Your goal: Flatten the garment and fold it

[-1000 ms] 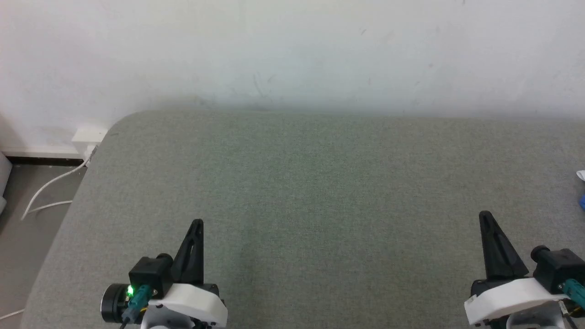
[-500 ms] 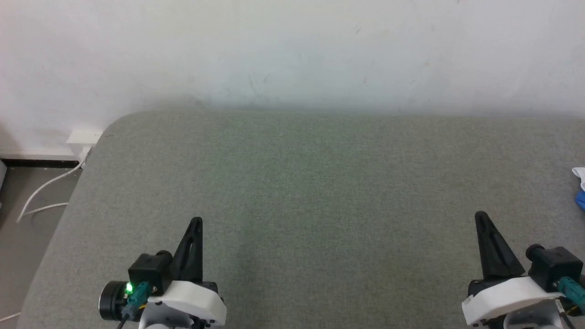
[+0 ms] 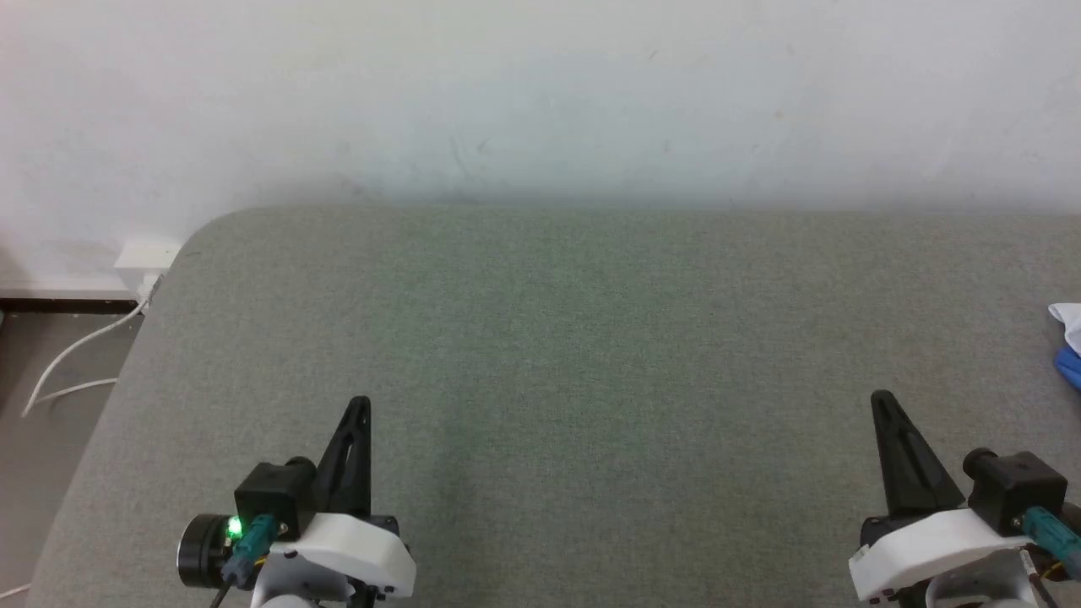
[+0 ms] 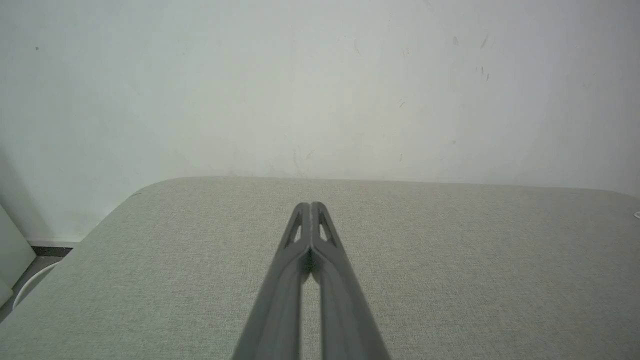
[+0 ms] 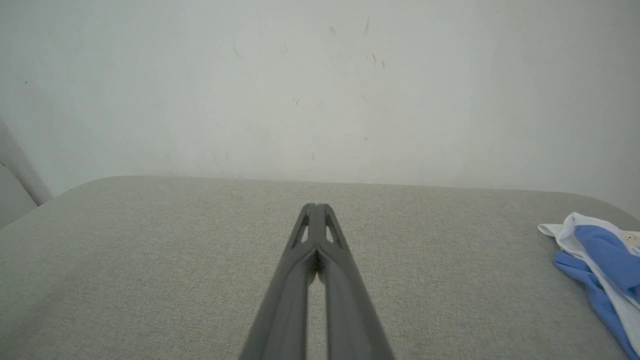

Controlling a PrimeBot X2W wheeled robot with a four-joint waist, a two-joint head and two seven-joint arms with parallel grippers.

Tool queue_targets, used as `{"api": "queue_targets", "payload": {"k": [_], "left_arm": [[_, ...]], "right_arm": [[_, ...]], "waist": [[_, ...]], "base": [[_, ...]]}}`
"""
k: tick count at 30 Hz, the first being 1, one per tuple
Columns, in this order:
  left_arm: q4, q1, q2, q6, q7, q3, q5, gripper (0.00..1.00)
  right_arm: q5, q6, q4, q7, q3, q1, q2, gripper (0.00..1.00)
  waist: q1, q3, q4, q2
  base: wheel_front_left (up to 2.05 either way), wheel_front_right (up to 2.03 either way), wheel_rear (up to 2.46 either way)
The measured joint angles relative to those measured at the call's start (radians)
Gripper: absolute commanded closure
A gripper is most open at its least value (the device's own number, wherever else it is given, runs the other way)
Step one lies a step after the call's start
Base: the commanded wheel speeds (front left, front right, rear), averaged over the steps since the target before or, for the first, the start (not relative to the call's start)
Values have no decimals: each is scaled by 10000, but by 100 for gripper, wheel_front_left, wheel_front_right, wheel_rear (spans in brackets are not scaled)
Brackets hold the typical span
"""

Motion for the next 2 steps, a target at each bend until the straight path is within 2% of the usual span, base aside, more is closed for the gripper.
{"api": "queue_targets", "payload": {"k": [2], "left_arm": [[-35,0,0,2,25,12,2,100]], "right_arm": [[-6,0,-8,10,12,-3,0,100]], "waist": [[0,4,-17,-1]], "base": [[0,0,0]]}}
